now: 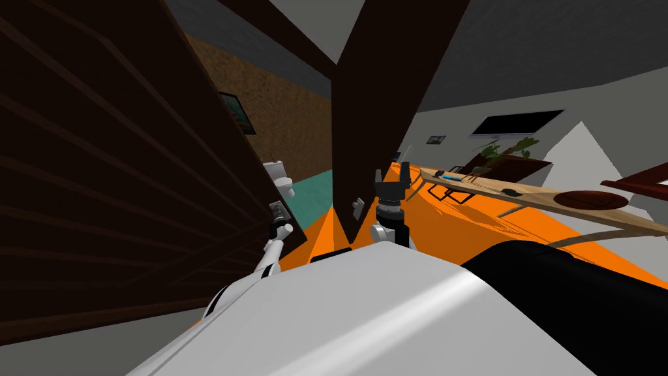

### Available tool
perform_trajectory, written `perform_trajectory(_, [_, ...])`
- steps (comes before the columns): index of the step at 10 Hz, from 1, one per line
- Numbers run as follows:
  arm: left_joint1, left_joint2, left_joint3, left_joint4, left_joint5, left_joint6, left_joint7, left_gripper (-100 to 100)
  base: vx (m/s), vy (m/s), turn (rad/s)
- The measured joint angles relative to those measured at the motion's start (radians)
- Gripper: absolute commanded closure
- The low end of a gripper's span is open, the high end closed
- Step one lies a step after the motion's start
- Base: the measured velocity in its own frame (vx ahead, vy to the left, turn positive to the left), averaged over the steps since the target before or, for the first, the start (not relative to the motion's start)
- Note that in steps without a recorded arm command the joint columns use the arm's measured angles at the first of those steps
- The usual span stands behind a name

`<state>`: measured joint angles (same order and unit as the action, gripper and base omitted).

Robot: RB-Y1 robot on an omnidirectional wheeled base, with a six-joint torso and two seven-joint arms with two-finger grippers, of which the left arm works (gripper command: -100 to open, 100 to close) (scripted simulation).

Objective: Pull the door open

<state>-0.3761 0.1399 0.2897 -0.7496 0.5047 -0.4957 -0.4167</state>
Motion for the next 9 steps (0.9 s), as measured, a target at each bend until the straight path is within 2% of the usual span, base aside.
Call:
perform_trajectory(2, [0.006, 0.028, -0.017, 0.01, -0.004, 0.007, 0.038, 100, -0.14, -0.008, -0.132])
perform_trajectory(4, [0.018, 0.054, -0.034, -0.005, -0.009, 0.024, 0.074, 100, -0.158, 0.003, -0.101])
perform_trajectory(9, [0.027, 0.113, -0.08, 0.007, -0.022, 0.041, 0.166, 100, -0.148, 0.023, -0.083])
